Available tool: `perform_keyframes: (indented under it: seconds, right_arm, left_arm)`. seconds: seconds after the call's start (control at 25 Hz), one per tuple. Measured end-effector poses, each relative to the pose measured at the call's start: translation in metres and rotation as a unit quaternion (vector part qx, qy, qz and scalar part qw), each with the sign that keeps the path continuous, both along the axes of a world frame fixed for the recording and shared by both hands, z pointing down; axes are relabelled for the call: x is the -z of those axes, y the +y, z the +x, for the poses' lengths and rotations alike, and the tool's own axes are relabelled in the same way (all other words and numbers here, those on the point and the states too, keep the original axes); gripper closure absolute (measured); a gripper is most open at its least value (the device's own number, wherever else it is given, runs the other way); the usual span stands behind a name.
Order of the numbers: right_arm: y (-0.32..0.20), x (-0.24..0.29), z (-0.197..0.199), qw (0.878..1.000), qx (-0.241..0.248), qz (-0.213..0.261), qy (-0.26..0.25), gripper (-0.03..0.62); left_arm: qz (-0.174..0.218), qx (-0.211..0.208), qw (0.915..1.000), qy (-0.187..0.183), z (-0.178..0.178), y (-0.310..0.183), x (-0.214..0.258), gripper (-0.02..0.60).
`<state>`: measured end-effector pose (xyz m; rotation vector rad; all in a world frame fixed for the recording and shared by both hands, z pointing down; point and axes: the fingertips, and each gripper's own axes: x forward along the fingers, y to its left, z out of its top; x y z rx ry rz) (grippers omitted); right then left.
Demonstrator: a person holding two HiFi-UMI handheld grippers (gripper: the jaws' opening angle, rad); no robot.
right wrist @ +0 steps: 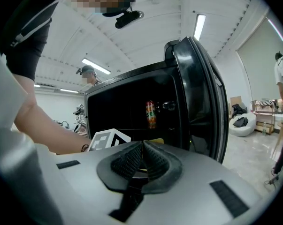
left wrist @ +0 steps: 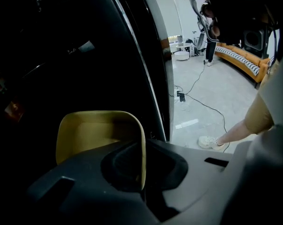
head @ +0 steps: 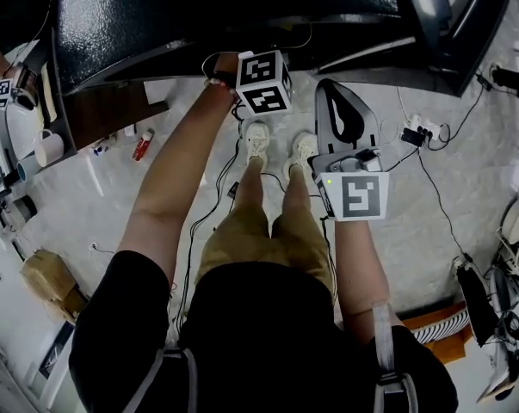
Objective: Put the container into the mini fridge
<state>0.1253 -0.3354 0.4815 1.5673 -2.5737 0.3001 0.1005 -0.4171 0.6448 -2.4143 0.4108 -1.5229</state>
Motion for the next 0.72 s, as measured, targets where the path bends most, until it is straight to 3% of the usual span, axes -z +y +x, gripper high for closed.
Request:
perform_keyframes:
  seconds: [0.72]
  right_arm:
    - [0.011, -0.002, 0.000, 1.000, -0.001, -0.002, 0.004, 0.557]
  left_arm:
    - [0.008, 0.004, 0.9992, -0.039, -0.001, -0.035, -0.027, 0.557]
